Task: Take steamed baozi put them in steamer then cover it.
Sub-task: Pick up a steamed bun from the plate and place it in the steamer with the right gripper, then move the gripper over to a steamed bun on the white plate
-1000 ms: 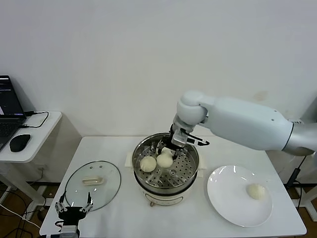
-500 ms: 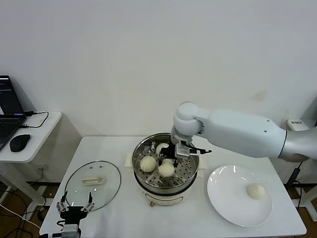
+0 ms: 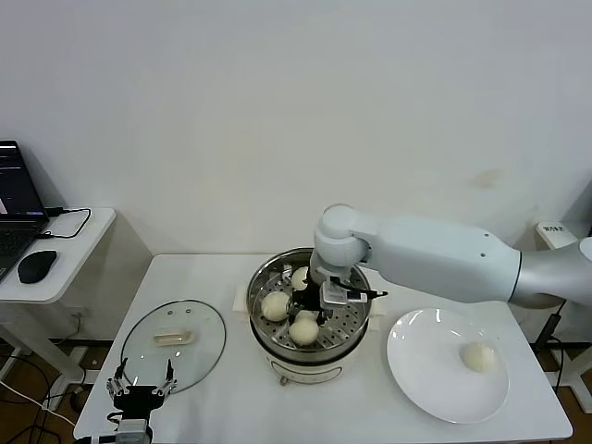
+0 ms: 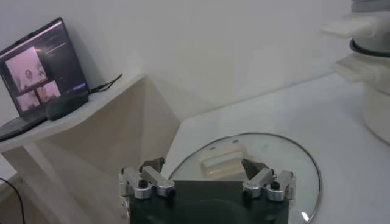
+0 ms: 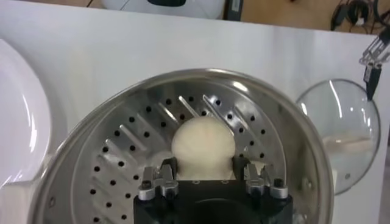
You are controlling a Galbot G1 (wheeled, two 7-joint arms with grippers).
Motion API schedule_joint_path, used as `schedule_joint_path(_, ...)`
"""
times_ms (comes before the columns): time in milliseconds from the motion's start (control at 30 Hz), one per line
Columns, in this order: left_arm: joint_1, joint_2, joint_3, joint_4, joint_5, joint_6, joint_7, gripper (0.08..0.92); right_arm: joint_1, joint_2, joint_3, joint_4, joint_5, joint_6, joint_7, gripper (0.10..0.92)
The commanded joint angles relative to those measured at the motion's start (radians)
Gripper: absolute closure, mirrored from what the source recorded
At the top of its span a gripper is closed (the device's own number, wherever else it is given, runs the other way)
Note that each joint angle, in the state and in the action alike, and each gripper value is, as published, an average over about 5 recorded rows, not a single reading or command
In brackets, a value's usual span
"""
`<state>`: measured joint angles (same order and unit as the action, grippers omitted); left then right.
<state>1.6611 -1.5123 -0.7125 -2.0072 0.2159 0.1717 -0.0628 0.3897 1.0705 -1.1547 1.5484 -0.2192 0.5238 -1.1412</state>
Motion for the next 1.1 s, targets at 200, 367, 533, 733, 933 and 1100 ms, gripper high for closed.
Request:
schedule_joint_path(200,0.0,0.001,0.002,0.001,-0.002,-0.001,-0.001,0.177,-0.006,0.006,-0.002,0.005,0.0,-0.001,0.003,0.465)
schedule_joint_path(367,0.003,0.002,0.0,0.001,-0.002,-0.001,0.0,0.177,0.0,-0.002,-0.003,0.018,0.028,-0.022,0.005,0.427)
schedule_joint_path(533,0.001,0.0,0.001,0.001,-0.001,-0.001,0.002,0.177,0.013,-0.015,0.005,0.022,0.045,-0.038,0.008,0.288)
schedule_joint_path(733,0.002,0.0,0.007,-0.003,0.001,0.0,0.006,0.177,0.075,-0.061,0.038,0.034,0.103,-0.072,0.011,0.205)
schedule_joint_path(933,0.003,0.009,0.009,-0.007,-0.003,0.001,0.012,0.177,0.243,-0.174,-0.014,0.035,0.376,-0.317,0.039,0.203)
schedule_joint_path(1100,0.005,0.02,0.014,-0.018,-0.015,0.006,0.019,0.177,0.329,-0.261,-0.069,0.009,0.653,-0.623,0.03,0.203)
